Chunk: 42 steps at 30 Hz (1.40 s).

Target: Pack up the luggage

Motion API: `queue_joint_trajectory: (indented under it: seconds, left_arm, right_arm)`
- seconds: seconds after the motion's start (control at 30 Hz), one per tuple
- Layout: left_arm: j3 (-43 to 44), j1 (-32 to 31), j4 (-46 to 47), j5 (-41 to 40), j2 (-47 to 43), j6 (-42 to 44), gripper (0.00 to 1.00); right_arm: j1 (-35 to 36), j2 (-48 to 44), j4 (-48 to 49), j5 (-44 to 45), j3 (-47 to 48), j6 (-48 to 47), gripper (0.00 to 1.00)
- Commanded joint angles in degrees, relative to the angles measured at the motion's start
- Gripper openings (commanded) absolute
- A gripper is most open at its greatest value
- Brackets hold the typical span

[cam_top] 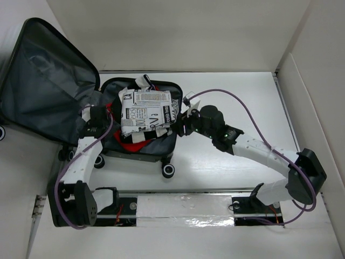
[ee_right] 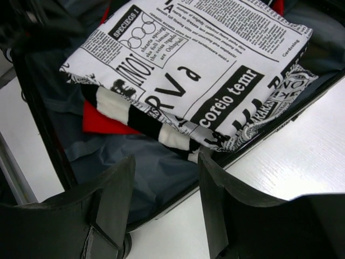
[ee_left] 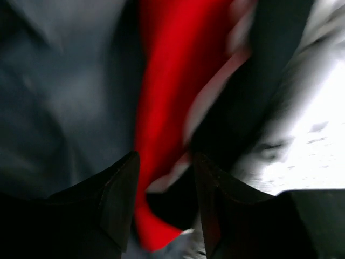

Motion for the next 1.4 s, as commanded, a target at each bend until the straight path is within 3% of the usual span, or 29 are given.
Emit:
queue_joint_trajectory:
  seconds: [0.0, 0.23, 0.3, 0.6, 0.7, 0.73, 0.83, 1.37]
  left_arm:
    - [-1.6, 0.1, -5.7, 4.7, 1.6, -1.1, 0.41]
    - [-2.1, 0.1, -3.3, 11.4, 4.8, 3.5, 0.51]
    - [-3.0, 0.1, -3.1, 16.7, 6.3, 5.0, 0.52]
    - [-6.3, 0.1, -2.2, 21.0, -0.2, 5.7, 0.5]
    - [-5.9, 0.1, -0.7, 23.3, 2.4, 6.0, 0.36]
    - [-5.9, 0.1, 0.3, 24.0, 2.9, 6.4, 0.21]
    - [-5.0, 0.1, -0.2, 25.3, 2.4, 7.8, 0.0]
    - [-0.5, 0.1, -19.0, 23.0, -13.9, 11.4, 0.0]
  right_arm:
    - [0.5, -2.8, 2.4, 2.1, -0.5, -0.9, 0.56]
    - [0.5, -3.4, 2.1, 2.1, -0.7, -1.1, 0.56]
    - [0.5, -2.9, 2.1, 2.0, -0.7, -1.2, 0.56]
    - [0.5, -1.1, 1.9, 1.3, 0.0, -1.4, 0.56]
    - [0.5, -0.7, 1.8, 0.8, 0.1, -1.4, 0.56]
    - [0.5, -0.7, 1.8, 1.1, 0.1, -1.5, 0.56]
    - [0.5, -1.1, 1.5, 1.5, 0.0, -1.6, 0.56]
    - [0.5, -1.5, 1.2, 2.7, 0.1, -1.8, 0.56]
